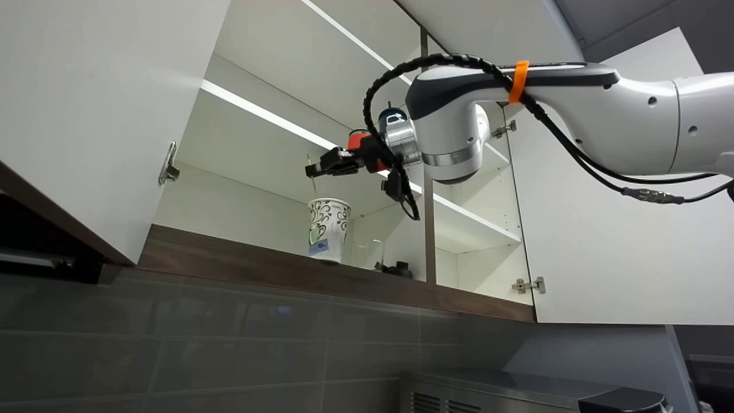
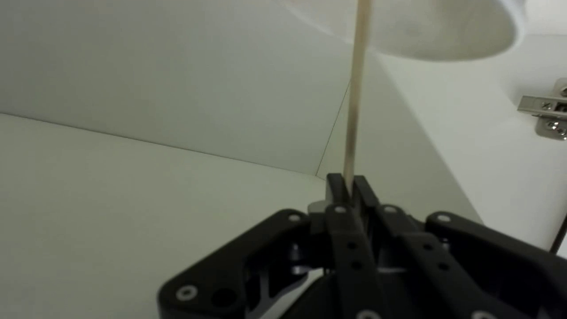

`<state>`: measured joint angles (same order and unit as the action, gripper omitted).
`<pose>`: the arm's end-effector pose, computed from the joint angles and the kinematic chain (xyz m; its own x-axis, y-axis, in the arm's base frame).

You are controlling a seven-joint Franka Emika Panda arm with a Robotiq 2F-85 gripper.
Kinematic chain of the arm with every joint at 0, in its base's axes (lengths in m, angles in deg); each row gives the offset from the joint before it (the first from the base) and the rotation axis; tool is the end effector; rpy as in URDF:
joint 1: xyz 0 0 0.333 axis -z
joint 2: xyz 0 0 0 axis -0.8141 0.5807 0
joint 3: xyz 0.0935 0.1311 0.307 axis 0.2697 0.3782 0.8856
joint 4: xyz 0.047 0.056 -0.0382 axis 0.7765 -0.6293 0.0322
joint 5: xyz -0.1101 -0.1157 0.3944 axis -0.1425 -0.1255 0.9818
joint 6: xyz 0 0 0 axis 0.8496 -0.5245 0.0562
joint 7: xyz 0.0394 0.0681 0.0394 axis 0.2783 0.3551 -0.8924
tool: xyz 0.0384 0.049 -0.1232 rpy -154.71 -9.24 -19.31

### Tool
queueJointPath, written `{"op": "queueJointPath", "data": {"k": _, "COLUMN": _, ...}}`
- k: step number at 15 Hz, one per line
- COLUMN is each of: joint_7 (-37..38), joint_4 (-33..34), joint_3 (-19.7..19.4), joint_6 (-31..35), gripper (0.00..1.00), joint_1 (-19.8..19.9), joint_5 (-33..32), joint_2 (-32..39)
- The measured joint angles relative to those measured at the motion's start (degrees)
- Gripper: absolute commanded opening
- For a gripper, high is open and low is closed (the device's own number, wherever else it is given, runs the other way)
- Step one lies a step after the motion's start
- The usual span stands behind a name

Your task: Put the stick in the cup on the counter

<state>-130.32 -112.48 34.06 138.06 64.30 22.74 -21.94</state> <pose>0.6349 0.1936 0.8777 -0.0524 0.3938 0.9177 0.5723 -0.7412 0.3508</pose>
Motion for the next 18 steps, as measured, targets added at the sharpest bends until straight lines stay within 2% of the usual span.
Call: {"op": "queueJointPath", "data": {"k": 18, "joint_7": -14.15, "joint_4": 0.11, "joint_3": 2.0, "joint_6": 0.03, "gripper": 0.02, "joint_1": -0.46, "joint_5": -0.6, "joint_2": 1.3}}
